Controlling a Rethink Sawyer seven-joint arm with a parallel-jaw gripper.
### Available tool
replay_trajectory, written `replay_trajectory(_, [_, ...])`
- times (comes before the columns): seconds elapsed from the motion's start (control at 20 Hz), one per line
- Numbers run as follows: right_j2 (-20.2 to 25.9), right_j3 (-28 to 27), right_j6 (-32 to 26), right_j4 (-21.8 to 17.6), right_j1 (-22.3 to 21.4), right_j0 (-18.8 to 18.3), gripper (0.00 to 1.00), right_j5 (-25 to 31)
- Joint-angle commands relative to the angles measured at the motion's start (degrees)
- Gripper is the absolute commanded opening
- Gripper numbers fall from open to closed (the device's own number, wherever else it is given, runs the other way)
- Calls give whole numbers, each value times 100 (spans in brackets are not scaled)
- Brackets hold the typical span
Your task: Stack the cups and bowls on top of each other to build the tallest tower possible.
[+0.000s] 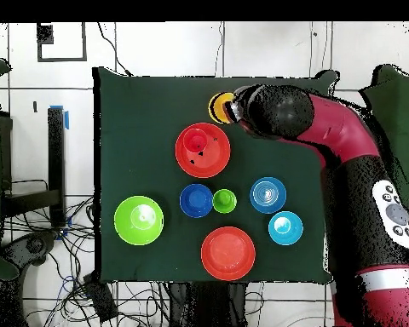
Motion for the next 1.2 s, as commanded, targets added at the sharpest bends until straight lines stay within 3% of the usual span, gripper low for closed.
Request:
replay_trajectory(0.05, [-187,386,1025,64,296,427,0,306])
replay_trajectory(0.65, [-349,345,993,59,318,535,0,276])
replay_trajectory(1.0, [-833,-288,931,-353,401,905,0,719])
replay_trajectory(1.2, [-994,-360,886,-311,405,979,0,763])
